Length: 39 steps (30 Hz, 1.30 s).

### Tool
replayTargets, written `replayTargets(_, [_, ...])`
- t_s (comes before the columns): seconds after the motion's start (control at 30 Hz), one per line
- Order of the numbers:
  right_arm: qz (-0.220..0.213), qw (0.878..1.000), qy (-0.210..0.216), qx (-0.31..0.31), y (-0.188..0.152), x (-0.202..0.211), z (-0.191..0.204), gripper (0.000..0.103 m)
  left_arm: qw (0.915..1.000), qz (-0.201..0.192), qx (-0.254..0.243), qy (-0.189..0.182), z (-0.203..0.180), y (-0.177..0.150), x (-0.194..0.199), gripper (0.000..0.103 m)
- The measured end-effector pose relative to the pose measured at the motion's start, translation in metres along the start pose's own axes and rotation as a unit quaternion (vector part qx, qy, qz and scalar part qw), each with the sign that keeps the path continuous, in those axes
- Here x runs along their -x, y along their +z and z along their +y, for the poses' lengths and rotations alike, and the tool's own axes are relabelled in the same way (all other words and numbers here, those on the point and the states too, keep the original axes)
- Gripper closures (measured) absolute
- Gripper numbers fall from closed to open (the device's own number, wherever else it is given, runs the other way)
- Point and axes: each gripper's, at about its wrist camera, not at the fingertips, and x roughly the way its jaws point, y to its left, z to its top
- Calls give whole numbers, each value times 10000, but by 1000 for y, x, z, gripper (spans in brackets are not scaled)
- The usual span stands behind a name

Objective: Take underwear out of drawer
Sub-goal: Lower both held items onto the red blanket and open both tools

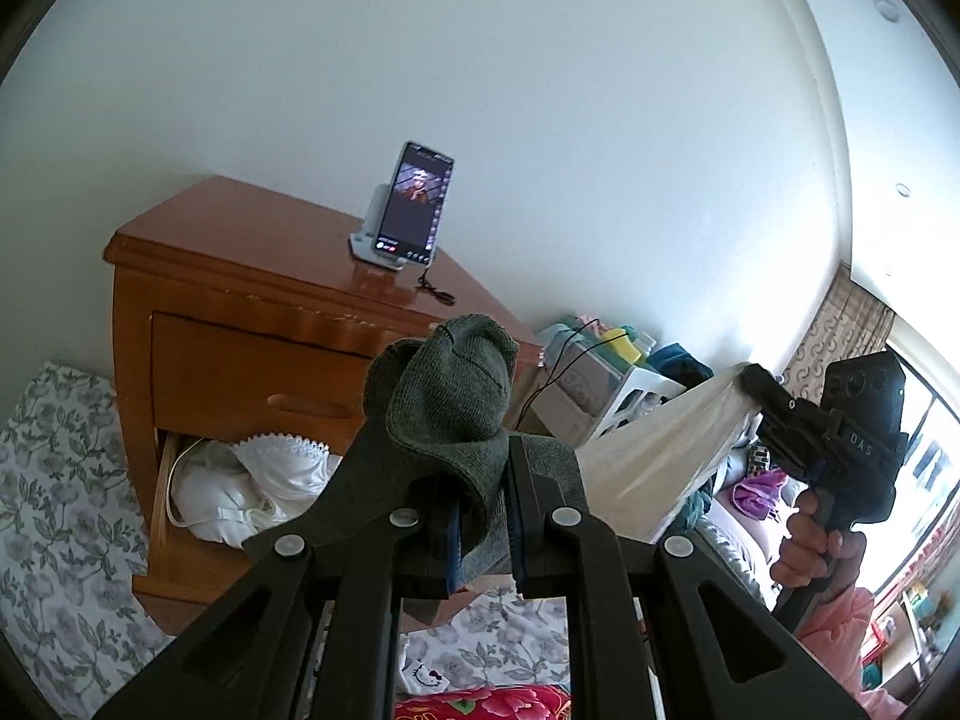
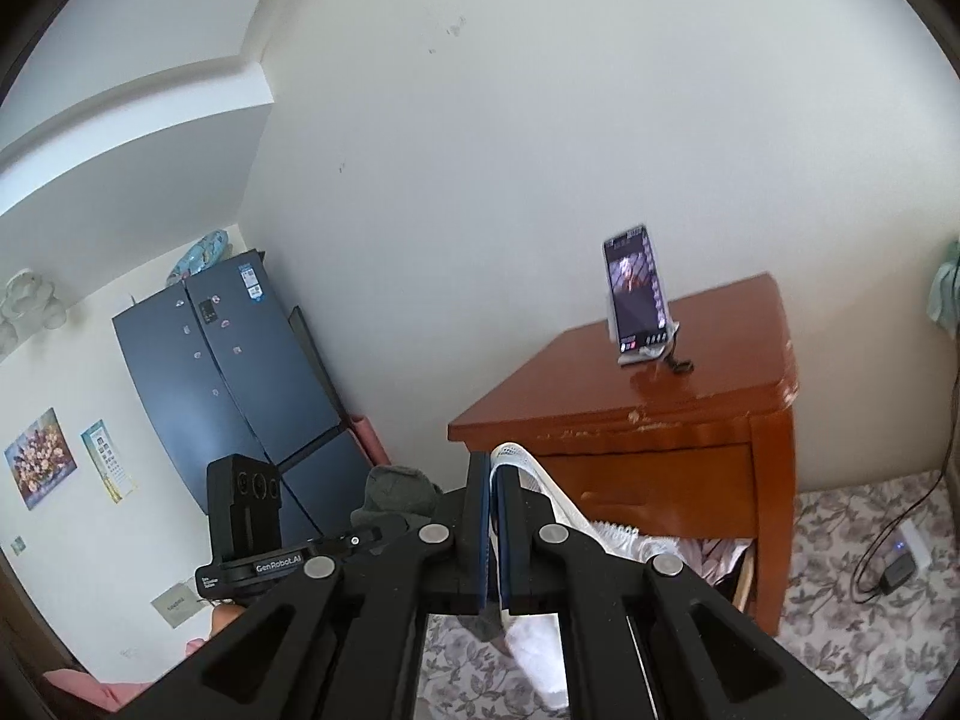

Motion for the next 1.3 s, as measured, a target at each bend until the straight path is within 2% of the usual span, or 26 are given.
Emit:
replayTargets(0.13, [-130, 9998, -75, 96, 4, 21, 6, 101, 10000, 5, -68, -16, -7, -7, 5, 90])
replayTargets(0.3, [62, 9997, -228, 21, -11, 22, 0, 101, 9997, 220, -108, 11, -8, -24, 0, 90])
replayTargets(0.47, [437, 9982, -356, -178, -42, 7, -14, 101, 9982, 578, -29, 160, 3, -50, -12, 90])
replayTargets(0.7, [1165, 9896, -802, -250, -94, -29, -34, 101, 9922, 1106, 204, 532, 33, -90, -42, 90])
replayTargets(0.9, [2124, 9703, -1147, -148, -149, -76, -53, 100, 9797, 1788, 449, 791, 64, -132, -74, 90])
replayTargets(1.1, [2971, 9428, -1493, -230, -207, -119, -90, 99, 9651, 2274, 741, 1068, 95, -164, -104, 90])
replayTargets(1.3, [3502, 9191, -1784, -267, -242, -147, -112, 97, 9507, 2585, 941, 1433, 121, -185, -127, 90])
